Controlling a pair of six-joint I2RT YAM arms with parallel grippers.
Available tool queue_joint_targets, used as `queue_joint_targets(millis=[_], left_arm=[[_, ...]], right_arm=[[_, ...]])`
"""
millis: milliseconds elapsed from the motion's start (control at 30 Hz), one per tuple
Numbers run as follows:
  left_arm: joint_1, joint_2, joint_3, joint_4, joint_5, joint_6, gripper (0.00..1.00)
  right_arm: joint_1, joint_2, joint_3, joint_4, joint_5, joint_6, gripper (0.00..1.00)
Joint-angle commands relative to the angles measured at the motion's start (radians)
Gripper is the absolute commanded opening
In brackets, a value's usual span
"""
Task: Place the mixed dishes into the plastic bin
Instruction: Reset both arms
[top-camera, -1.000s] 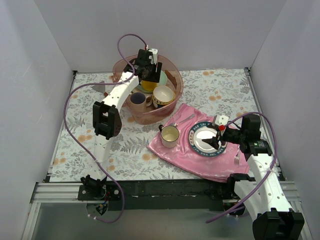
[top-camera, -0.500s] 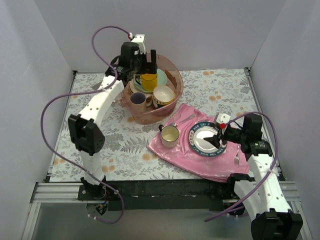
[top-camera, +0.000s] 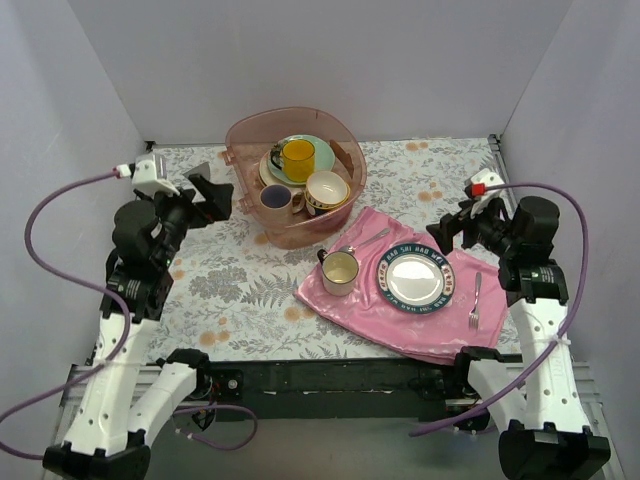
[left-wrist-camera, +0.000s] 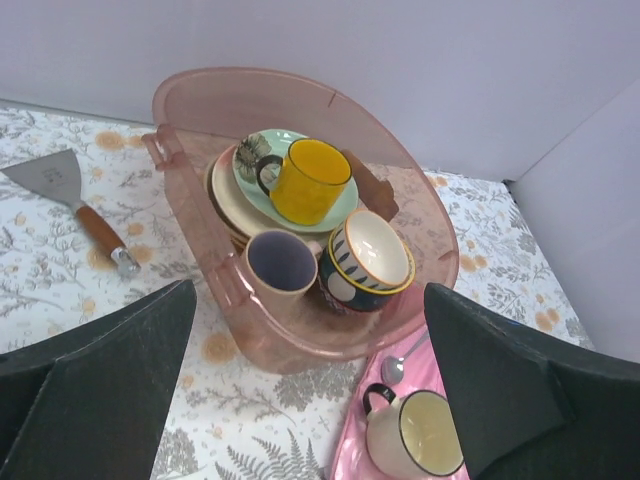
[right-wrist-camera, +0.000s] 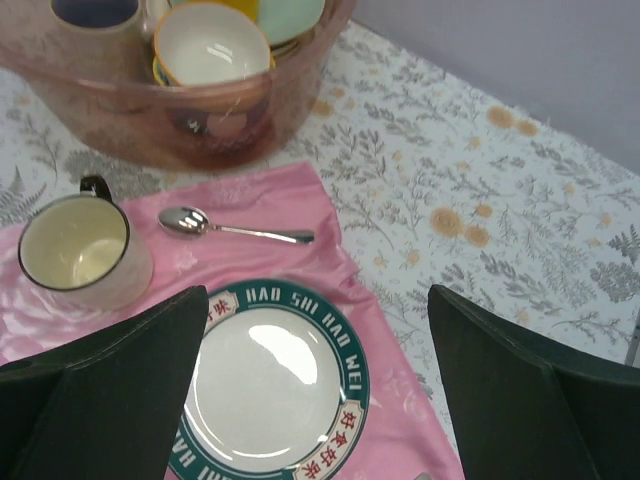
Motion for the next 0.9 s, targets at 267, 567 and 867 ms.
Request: queue_joint_targets(millis=[267,567,867], left_arm=[[0.005,-0.301,-0.17,-0.252,-0.093,-0.078,0.98],[0.005,-0.281,-0.044,-0.331,-0.087,-0.097,0.98],[0.005,-0.262,-0.016,-0.34,-0.081,-0.094,0.98]], right_arm=[[-0.006,0.021,0.347,-0.089,0.235,0.219,0.99],[-0.015,-0.018,0.396,-0.086,0.373,0.27,0.99],[-0.02,-0.027,0.39,-0.087,0.409,0.248,0.98]])
